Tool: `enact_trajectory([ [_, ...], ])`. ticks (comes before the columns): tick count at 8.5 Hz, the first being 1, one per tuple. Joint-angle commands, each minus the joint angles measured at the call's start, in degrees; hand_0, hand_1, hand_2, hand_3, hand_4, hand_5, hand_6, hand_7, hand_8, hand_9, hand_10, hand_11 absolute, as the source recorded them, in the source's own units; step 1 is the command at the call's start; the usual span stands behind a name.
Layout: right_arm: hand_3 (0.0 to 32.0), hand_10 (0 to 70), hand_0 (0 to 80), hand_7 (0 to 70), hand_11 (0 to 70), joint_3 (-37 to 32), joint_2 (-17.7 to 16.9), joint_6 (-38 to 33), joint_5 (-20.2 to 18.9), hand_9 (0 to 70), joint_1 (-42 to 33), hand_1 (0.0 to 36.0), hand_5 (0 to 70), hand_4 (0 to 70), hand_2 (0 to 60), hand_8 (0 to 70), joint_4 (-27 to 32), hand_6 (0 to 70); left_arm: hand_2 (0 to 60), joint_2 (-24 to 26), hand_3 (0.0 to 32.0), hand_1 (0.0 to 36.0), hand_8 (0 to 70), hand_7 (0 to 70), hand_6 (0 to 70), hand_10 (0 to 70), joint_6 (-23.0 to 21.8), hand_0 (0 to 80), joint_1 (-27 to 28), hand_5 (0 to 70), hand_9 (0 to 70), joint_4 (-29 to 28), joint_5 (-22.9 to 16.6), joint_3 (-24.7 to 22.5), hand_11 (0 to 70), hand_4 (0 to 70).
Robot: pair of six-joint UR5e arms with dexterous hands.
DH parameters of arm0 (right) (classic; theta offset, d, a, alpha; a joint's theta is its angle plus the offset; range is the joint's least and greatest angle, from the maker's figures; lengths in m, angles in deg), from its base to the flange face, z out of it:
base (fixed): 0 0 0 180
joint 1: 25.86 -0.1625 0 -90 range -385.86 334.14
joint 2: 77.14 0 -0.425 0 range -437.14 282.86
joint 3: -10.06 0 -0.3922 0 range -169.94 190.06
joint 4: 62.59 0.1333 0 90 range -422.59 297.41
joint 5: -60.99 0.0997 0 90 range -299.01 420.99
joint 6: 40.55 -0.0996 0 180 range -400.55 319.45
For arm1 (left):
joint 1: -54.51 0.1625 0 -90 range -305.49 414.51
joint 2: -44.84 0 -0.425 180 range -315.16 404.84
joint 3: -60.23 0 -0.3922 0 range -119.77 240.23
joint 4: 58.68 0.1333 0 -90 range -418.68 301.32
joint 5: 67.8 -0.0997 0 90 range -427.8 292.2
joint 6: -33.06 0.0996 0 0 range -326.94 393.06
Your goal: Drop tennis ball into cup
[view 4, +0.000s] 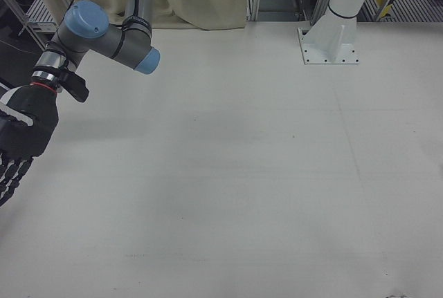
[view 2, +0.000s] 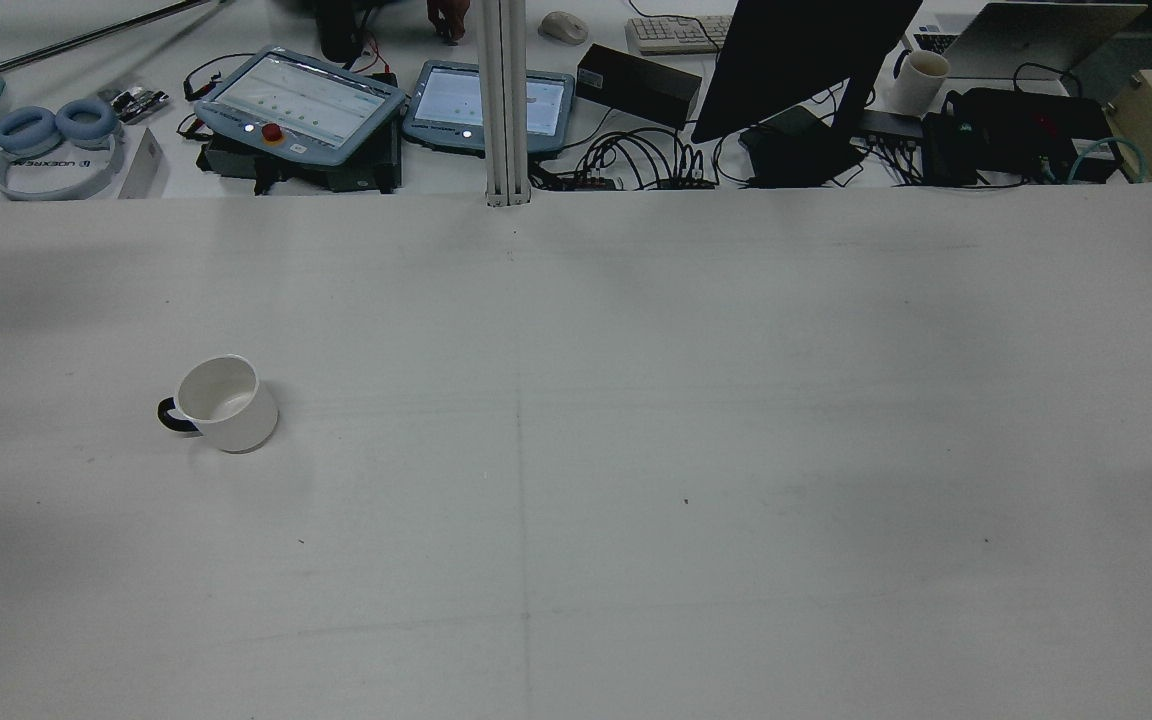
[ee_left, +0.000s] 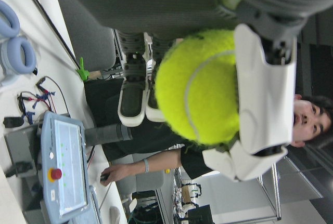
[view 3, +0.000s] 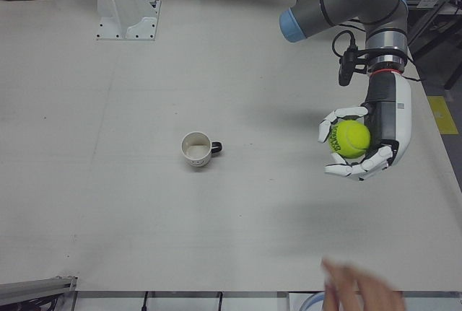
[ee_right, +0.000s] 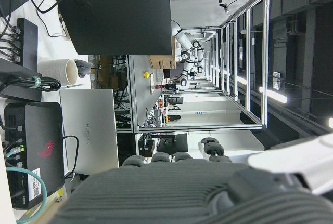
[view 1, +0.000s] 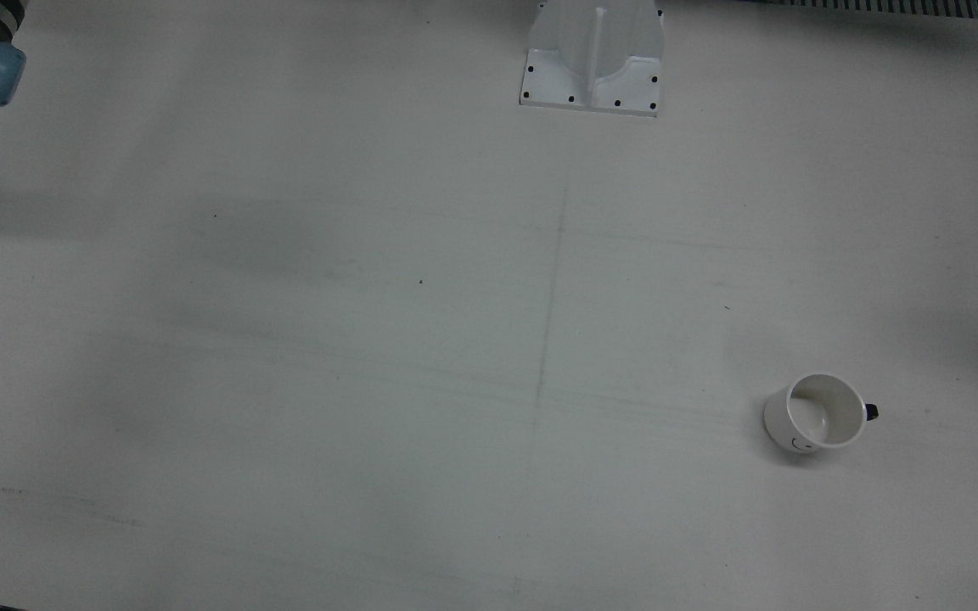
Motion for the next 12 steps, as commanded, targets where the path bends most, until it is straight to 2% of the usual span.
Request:
enact_trajectory([
  [1,0.0,0.0,0.0,0.0,0.0,0.0,0.0,0.0,0.0,0.0,0.0,0.0,0.0,0.0,0.0,0.0,0.0,0.0,42.7,2.3,0.0,25.2,51.5,70.0,61.6,36.2,0.1,56.0,12.7,17.6,70.0,2.0,-0.3,-4.7,52.1,47.6],
  [2,0.0,0.0,0.0,0.0,0.0,0.0,0.0,0.0,0.0,0.0,0.0,0.0,0.0,0.0,0.0,0.0,0.0,0.0,48.0,4.3,0.0,22.3,52.9,70.0,70.0,35.4,0.5,52.6,17.6,18.9,70.0,3.4,-0.2,-4.6,50.8,46.2],
  [3,0.0,0.0,0.0,0.0,0.0,0.0,0.0,0.0,0.0,0.0,0.0,0.0,0.0,0.0,0.0,0.0,0.0,0.0,48.5,5.6,0.0,20.9,51.8,70.0,68.5,35.0,1.8,50.6,21.7,17.6,70.0,4.1,-0.1,-4.5,50.2,44.9],
  [4,0.0,0.0,0.0,0.0,0.0,0.1,0.0,0.0,0.0,0.0,0.0,0.0,0.0,0.0,0.0,0.0,0.0,0.0,48.7,6.3,0.0,20.2,50.9,70.0,63.9,34.5,4.0,49.6,23.9,16.5,70.0,4.3,0.0,-4.4,49.5,44.1],
  [5,0.0,0.0,0.0,0.0,0.0,0.0,0.0,0.0,0.0,0.0,0.0,0.0,0.0,0.0,0.0,0.0,0.0,0.0,46.6,6.2,0.0,18.5,51.5,70.0,67.8,34.4,5.1,48.9,24.2,16.9,70.0,4.2,0.1,-4.3,49.3,43.3],
  [6,0.0,0.0,0.0,0.0,0.0,0.0,0.0,0.0,0.0,0.0,0.0,0.0,0.0,0.0,0.0,0.0,0.0,0.0,47.4,5.9,0.0,16.6,50.6,70.0,63.8,33.9,5.2,47.3,25.2,16.2,70.0,4.2,0.2,-4.3,48.4,42.1],
  [8,0.0,0.0,0.0,0.0,0.0,0.0,0.0,0.0,0.0,0.0,0.0,0.0,0.0,0.0,0.0,0.0,0.0,0.0,45.6,5.6,0.0,14.6,49.9,70.0,61.8,33.6,5.9,46.0,25.9,14.9,70.0,4.2,0.3,-3.9,47.9,39.8],
  [9,0.0,0.0,0.0,0.0,0.0,0.0,0.0,0.0,0.0,0.0,0.0,0.0,0.0,0.0,0.0,0.0,0.0,0.0,47.9,5.5,0.0,13.7,48.9,70.0,58.6,33.0,6.0,45.1,25.9,15.8,70.0,4.2,0.3,-4.0,47.2,39.2],
  [10,0.0,0.0,0.0,0.0,0.0,0.0,0.0,0.0,0.0,0.0,0.0,0.0,0.0,0.0,0.0,0.0,0.0,0.0,46.7,4.9,0.0,13.5,49.0,70.0,60.8,32.9,6.1,44.4,26.0,14.4,69.8,3.9,0.3,-3.9,46.9,38.5],
  [11,0.0,0.0,0.0,0.0,0.0,0.0,0.0,0.0,0.0,0.0,0.0,0.0,0.0,0.0,0.0,0.0,0.0,0.0,47.0,3.7,0.0,13.9,47.2,70.0,52.0,32.3,6.1,43.4,25.9,12.7,69.4,2.9,0.3,-4.0,46.1,38.2],
  [12,0.0,0.0,0.0,0.0,0.0,0.0,0.0,0.0,0.0,0.0,0.0,0.0,0.0,0.0,0.0,0.0,0.0,0.0,48.0,3.0,0.0,13.1,40.7,70.0,36.4,27.3,6.0,39.2,25.9,9.0,63.4,2.2,0.3,-4.2,39.4,36.5],
])
